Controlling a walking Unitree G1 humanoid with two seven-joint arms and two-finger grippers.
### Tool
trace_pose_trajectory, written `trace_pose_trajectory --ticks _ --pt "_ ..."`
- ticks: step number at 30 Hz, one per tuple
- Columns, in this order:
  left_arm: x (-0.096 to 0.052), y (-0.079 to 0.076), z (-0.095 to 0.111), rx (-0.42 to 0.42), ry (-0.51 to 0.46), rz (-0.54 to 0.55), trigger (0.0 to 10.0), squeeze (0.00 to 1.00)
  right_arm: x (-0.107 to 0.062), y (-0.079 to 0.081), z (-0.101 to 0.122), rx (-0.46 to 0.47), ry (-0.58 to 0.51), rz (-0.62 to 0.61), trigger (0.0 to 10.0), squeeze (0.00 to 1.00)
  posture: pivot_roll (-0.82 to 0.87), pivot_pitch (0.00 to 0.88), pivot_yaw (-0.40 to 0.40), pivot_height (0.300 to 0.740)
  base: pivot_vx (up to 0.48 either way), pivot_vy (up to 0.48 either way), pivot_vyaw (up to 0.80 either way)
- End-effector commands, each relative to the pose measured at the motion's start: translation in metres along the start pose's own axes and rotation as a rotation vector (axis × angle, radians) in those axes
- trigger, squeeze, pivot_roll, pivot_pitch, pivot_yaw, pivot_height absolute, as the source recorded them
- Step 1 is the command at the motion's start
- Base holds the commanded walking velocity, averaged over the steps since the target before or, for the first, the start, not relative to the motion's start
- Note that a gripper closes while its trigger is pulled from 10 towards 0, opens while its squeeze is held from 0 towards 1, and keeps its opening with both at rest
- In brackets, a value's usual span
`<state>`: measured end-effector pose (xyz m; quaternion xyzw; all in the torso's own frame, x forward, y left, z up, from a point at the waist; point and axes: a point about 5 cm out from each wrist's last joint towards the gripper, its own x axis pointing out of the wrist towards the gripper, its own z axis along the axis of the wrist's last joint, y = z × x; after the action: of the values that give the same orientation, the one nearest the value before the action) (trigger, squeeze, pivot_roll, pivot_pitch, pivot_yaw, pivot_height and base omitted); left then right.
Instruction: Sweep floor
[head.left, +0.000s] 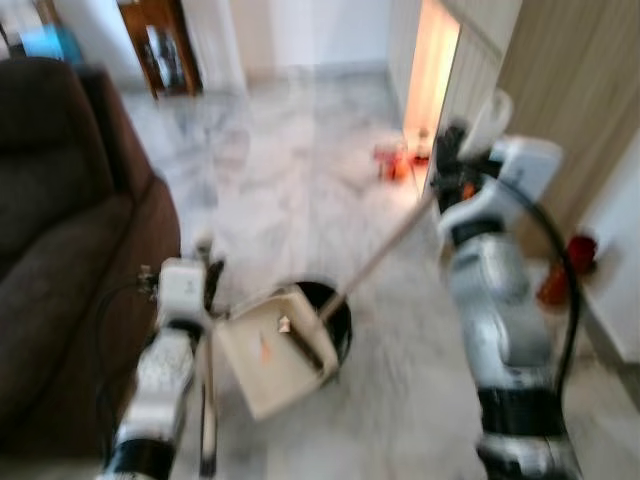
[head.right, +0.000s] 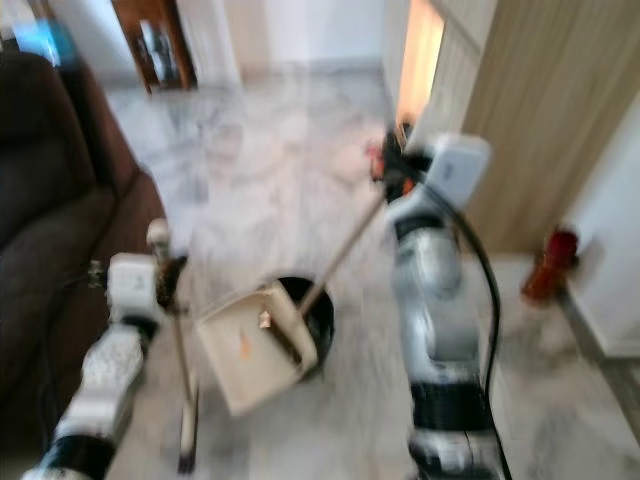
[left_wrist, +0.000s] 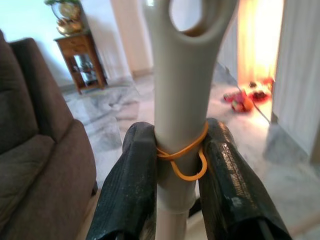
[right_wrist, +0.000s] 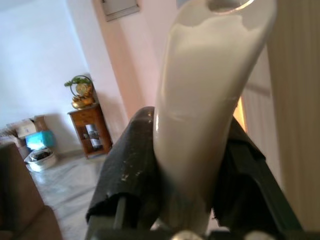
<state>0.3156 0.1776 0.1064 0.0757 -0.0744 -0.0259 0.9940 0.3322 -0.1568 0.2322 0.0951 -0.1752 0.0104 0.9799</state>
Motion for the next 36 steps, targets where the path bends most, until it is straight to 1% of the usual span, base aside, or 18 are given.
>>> trace_pose_trajectory --ticks 1,14,21,28,34,36 --pt "0.0009 0.0122 0.0081 0.008 -0.047 0.034 10.0 0.0 0.0046 0.0179 0.0171 0.031 -0.09 0.056 10.0 0.0 0.11 0.0 0.046 0.74 0.356 0.0 0.0" --pt "0.0016 0.0127 0.0091 0.012 -0.05 0.035 10.0 0.0 0.0055 0.019 0.0183 0.038 -0.097 0.062 10.0 0.0 0.11 0.0 0.047 0.74 0.355 0.0 0.0" --pt "0.002 0.0145 0.01 0.01 -0.052 0.038 10.0 0.0 0.0067 0.0212 0.0186 0.025 -0.099 0.075 10.0 0.0 0.12 0.0 0.045 0.74 0.356 0.0 0.0" --pt "-0.0001 0.0151 0.0088 0.01 -0.049 0.043 10.0 0.0 0.0062 0.024 0.0182 0.023 -0.101 0.087 10.0 0.0 0.12 0.0 0.043 0.74 0.354 0.0 0.73" --pt "-0.0007 0.0151 0.0089 0.007 -0.052 0.046 10.0 0.0 0.0058 0.0246 0.018 0.036 -0.099 0.089 10.0 0.0 0.12 0.0 0.042 0.74 0.321 0.0 0.0" --pt "-0.0009 0.0149 0.009 0.005 -0.053 0.047 10.0 0.0 0.0057 0.0245 0.0181 0.036 -0.1 0.09 10.0 0.0 0.13 0.0 0.041 0.74 0.0 0.0 0.0"
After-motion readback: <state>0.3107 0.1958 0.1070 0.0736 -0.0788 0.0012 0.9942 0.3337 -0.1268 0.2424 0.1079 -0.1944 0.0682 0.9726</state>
